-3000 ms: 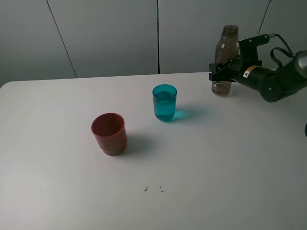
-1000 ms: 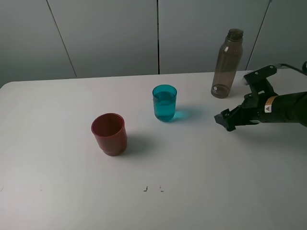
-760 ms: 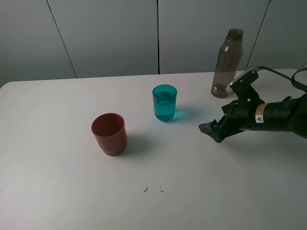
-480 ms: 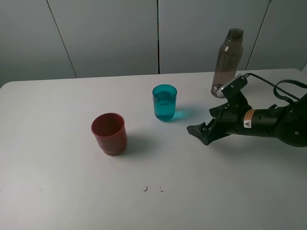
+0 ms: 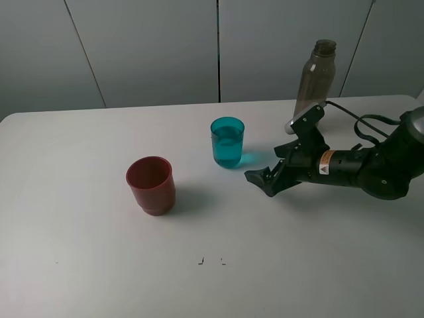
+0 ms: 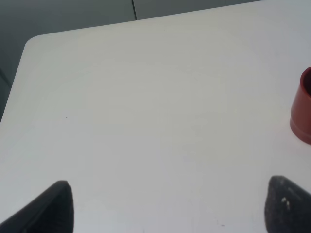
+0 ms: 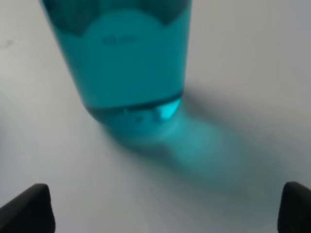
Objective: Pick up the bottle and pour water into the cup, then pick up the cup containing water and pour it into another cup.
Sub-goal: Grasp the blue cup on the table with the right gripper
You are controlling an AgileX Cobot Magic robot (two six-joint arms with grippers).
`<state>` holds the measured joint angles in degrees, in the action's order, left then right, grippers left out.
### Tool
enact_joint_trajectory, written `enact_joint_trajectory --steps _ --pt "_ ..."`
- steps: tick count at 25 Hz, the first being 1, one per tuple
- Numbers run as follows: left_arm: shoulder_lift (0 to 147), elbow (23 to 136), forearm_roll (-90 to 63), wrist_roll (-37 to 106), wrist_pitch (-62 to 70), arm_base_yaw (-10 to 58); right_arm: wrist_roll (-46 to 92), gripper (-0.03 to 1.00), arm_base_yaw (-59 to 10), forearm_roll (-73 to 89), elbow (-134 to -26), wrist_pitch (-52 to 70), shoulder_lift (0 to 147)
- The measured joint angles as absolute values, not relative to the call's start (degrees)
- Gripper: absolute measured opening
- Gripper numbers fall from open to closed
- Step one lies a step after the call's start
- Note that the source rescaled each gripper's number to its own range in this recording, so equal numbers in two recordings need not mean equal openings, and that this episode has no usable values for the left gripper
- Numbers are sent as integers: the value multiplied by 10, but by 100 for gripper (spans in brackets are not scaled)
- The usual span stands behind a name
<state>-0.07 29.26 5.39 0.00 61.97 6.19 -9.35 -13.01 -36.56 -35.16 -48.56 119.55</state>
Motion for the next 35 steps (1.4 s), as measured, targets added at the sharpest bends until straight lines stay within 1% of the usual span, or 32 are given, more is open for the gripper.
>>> enact_joint_trajectory --steps 3,11,18,26,35 --pt "-1 293 54 0 620 62 -88 100 -131 -362 -354 -515 1196" --pt "-1 293 54 4 620 62 -84 100 -131 -366 -390 -520 1196" --pt "-1 293 54 4 620 62 -79 100 -169 -366 -424 -509 1220" --pt "-1 293 54 4 620 62 -78 100 -204 -330 -463 -503 1251" --pt "-1 293 54 4 620 62 -78 100 -210 -315 -496 -494 1275"
